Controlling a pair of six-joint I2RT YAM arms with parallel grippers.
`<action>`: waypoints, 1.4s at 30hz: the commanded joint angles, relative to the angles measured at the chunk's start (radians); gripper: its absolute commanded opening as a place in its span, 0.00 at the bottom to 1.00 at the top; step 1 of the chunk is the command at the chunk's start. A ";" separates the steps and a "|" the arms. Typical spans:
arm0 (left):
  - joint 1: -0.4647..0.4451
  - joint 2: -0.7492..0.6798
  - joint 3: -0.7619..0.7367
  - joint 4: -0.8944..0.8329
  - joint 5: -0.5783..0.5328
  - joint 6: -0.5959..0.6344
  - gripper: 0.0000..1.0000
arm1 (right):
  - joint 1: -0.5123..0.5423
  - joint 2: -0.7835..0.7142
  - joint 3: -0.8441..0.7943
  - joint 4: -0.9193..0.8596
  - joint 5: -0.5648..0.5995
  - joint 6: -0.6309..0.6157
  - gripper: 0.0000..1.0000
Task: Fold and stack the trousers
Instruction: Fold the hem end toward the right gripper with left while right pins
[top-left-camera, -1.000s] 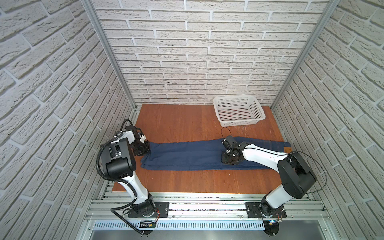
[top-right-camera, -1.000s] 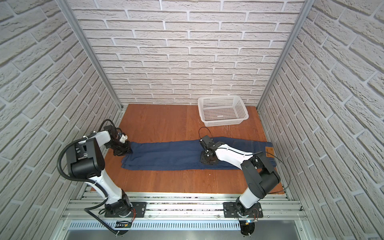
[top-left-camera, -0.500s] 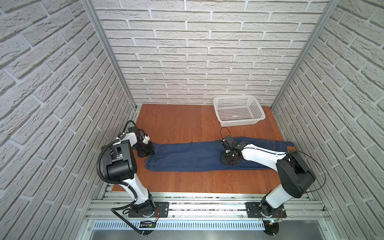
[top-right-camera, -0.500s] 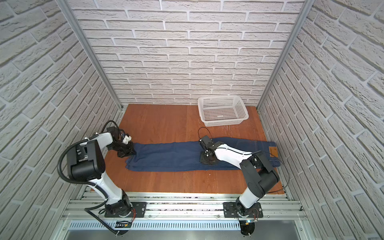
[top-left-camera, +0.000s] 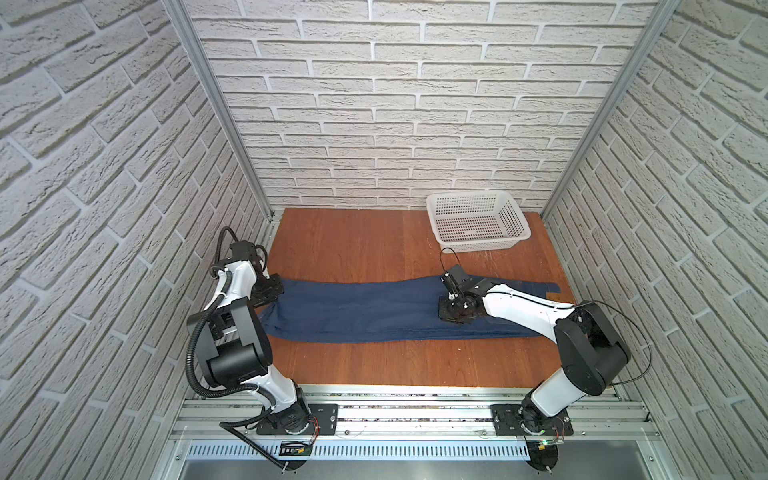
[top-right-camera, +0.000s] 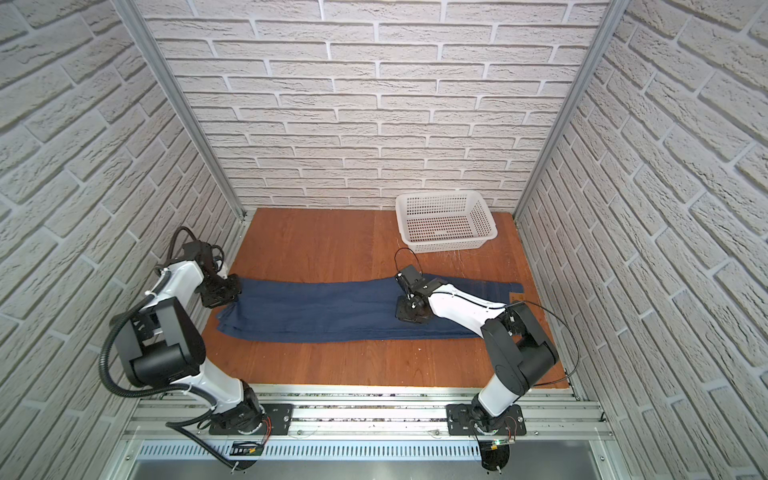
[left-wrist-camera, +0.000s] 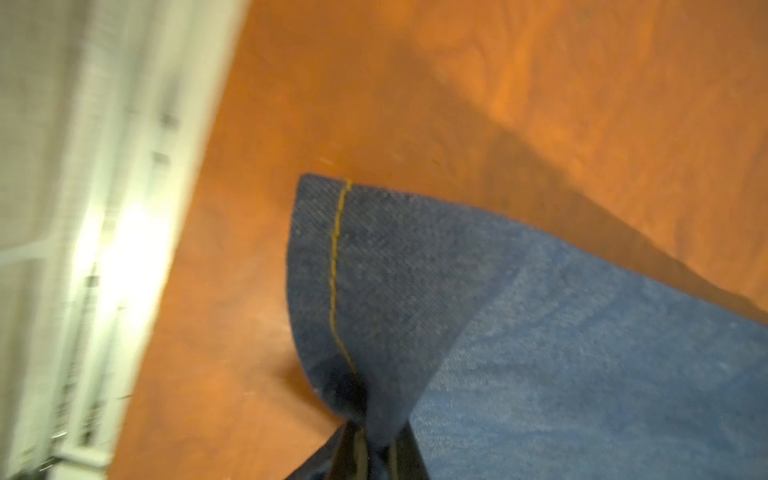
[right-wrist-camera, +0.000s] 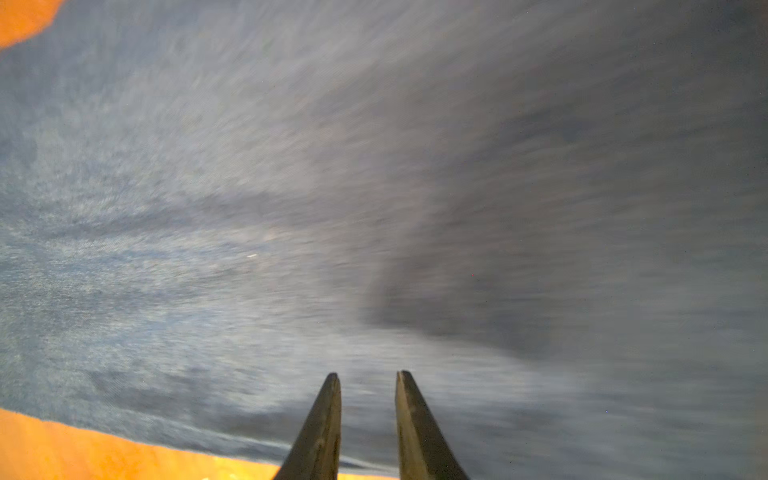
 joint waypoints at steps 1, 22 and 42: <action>0.032 -0.012 0.096 -0.061 -0.130 -0.019 0.00 | 0.010 -0.014 0.032 -0.007 0.007 -0.020 0.26; -0.184 -0.028 0.245 -0.338 0.249 -0.170 0.00 | -0.030 -0.015 0.085 -0.060 0.058 -0.072 0.26; -0.643 -0.066 0.157 -0.021 0.220 -0.722 0.00 | -0.066 -0.099 0.000 -0.044 0.054 -0.075 0.26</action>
